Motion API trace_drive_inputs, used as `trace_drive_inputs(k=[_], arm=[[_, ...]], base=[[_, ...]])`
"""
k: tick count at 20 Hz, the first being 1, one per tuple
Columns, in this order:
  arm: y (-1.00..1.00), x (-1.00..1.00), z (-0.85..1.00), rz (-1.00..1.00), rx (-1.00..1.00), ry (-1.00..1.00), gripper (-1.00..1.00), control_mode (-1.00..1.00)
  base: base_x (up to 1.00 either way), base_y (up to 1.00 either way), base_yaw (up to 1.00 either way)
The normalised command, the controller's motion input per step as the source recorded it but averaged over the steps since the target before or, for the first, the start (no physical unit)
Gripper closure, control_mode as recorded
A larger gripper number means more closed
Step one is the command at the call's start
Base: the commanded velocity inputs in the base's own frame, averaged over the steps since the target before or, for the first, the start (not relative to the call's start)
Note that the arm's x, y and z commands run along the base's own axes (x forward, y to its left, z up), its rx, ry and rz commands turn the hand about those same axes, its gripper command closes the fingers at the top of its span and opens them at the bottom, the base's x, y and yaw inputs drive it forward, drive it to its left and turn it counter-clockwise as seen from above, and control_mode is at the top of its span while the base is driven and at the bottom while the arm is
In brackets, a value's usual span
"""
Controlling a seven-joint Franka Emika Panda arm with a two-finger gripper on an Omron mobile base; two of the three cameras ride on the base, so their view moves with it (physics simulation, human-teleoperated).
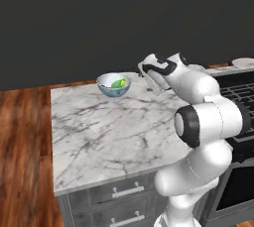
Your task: The microwave is finished heating the chicken drumstick and corn. Take the bowl containing the food and place it on the dining counter.
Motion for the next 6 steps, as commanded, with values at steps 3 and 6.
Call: trace_drive_inputs(k=[3, 6], arm=[[-0.34, -1.00, 0.80, -0.01, 0.00, -0.16, -1.00, -1.00], [-0.31, -1.00, 0.89, -0.01, 0.00, -0.10, -1.00, -1.00]], base=[[0.00, 0.00, 0.00], [0.00, 0.00, 0.00]])
